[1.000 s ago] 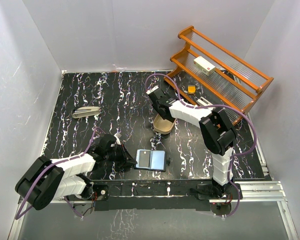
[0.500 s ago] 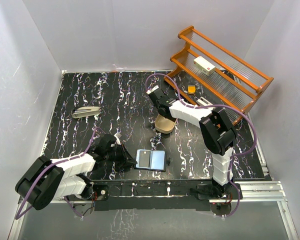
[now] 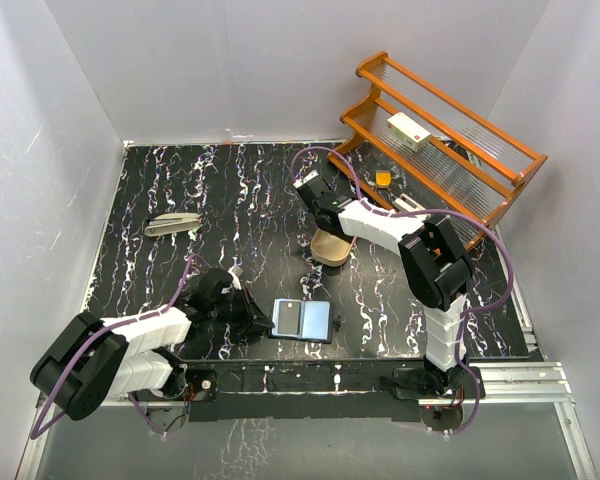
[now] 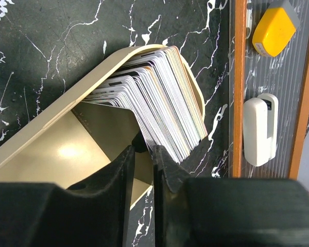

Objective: Put the credit cards into the card holder
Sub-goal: Pick up the credit card from the storage box.

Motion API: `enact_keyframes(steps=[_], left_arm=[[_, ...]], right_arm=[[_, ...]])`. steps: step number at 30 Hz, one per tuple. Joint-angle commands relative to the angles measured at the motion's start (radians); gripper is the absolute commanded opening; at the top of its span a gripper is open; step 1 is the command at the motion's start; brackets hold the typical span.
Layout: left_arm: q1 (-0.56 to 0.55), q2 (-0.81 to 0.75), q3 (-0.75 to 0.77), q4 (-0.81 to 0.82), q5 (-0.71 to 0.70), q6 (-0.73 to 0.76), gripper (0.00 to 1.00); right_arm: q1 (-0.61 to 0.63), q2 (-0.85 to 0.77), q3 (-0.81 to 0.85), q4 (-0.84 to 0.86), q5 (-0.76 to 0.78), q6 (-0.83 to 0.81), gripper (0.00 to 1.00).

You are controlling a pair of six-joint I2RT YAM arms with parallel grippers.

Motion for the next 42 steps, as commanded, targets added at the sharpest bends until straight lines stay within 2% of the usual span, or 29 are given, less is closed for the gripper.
enact_keyframes(steps=[1,10,14,17,25,32,37,42], left_arm=[[-0.004,-0.005,-0.009,-0.064,-0.019,0.020,0.00],[-0.005,-0.021,-0.005,-0.077,-0.023,0.021,0.00],[-0.005,-0.021,0.002,-0.088,-0.020,0.025,0.00],[-0.005,-0.040,-0.005,-0.097,-0.027,0.023,0.00],[-0.005,-0.060,0.035,-0.169,-0.053,0.052,0.00],[-0.005,-0.093,0.033,-0.183,-0.063,0.037,0.01],[-0.005,-0.095,0.058,-0.221,-0.080,0.042,0.11],[-0.005,-0.159,0.066,-0.253,-0.106,0.030,0.33]], right_arm=[[-0.011,-0.051,0.056,-0.011,0.053,-0.004,0.15],[-0.009,-0.064,0.088,-0.089,0.026,0.034,0.06],[-0.006,-0.085,0.100,-0.123,-0.038,0.051,0.00],[-0.005,-0.110,0.093,-0.144,-0.118,0.052,0.00],[0.011,-0.198,0.086,-0.197,-0.189,0.106,0.00],[0.031,-0.320,0.055,-0.270,-0.290,0.249,0.00],[0.031,-0.430,-0.026,-0.242,-0.433,0.379,0.00],[0.037,-0.541,-0.146,-0.162,-0.586,0.501,0.00]])
